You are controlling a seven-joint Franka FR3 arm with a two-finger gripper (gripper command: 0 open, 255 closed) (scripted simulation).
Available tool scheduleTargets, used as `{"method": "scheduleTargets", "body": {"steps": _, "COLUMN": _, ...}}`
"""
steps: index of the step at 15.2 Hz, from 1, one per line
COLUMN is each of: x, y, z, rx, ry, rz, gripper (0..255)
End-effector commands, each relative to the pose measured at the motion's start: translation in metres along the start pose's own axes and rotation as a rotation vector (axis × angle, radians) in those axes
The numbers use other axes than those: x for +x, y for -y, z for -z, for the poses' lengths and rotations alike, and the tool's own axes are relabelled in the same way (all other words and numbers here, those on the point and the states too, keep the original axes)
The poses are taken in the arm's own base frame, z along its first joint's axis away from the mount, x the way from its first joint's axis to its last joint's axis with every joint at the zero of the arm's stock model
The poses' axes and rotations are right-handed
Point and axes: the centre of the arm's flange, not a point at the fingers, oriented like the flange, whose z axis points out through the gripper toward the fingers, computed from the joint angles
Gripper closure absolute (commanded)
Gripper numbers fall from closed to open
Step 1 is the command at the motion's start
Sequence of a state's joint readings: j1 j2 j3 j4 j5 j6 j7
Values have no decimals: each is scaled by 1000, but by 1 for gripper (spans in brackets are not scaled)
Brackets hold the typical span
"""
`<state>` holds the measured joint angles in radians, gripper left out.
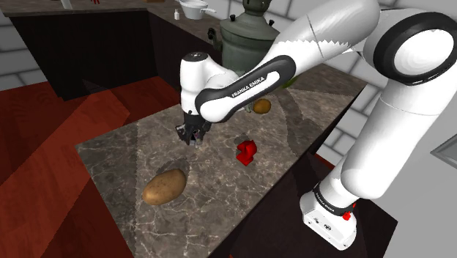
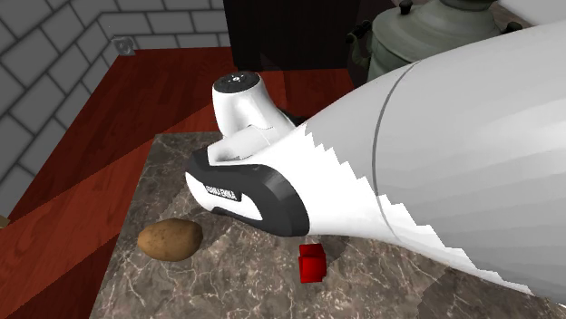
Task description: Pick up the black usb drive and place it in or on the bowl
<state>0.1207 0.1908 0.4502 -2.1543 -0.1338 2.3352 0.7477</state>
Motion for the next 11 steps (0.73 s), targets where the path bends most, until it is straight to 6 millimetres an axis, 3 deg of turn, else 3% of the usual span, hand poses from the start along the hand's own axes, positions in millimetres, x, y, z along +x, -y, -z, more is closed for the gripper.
{"method": "scheduleTargets", "body": {"steps": 1, "x": 1, "y": 0, "z": 11, "rx": 0, "ry": 0, "rz": 0, "gripper": 255}}
{"method": "scheduleTargets", "body": {"steps": 11, "x": 2, "y": -1, "z": 63, "rx": 0, "ry": 0, "rz": 0, "gripper": 255}}
